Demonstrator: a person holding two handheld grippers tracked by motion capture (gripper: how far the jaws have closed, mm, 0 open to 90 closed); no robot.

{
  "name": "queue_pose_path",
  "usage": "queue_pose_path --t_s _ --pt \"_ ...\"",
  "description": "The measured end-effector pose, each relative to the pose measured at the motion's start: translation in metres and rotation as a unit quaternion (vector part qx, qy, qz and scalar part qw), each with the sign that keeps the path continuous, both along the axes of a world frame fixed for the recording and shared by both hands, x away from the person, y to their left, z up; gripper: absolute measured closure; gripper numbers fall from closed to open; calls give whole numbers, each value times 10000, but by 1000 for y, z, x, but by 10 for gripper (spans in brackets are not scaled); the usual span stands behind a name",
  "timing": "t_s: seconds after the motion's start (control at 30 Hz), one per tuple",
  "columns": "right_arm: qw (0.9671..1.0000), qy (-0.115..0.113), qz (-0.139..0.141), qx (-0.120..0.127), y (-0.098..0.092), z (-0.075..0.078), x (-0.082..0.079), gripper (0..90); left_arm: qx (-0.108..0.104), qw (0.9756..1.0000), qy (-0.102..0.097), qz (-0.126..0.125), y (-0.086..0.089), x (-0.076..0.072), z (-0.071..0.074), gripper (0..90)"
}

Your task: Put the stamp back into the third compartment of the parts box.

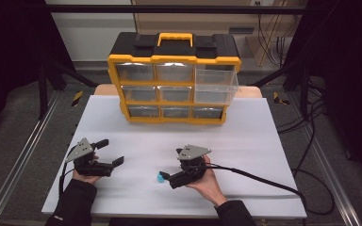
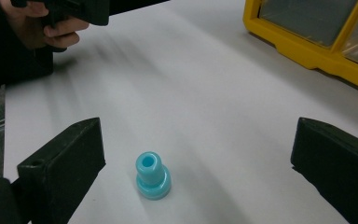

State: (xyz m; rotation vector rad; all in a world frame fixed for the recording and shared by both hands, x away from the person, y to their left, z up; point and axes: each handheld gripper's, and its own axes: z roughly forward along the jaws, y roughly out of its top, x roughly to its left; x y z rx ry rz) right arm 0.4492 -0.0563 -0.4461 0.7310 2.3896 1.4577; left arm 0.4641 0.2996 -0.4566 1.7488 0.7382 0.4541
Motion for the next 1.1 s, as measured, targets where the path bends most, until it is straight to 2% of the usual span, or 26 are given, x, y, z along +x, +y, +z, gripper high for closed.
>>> queue_pose_path --t_s 0.07,0.47,0.63,1.1 --pt "10000 -5 28 -66 3 -1 0 31 -12 10000 -4 1 0 0 0 8" --pt "9999 75 48 -75 9 -7 2 33 5 10000 -4 11 0 0 0 8" --pt "9997 86 139 -175 19 -10 0 34 -2 10000 -16 6 1 0 1 8" --pt "9991 303 157 -244 25 -19 2 53 3 10000 -16 9 1 0 1 8"
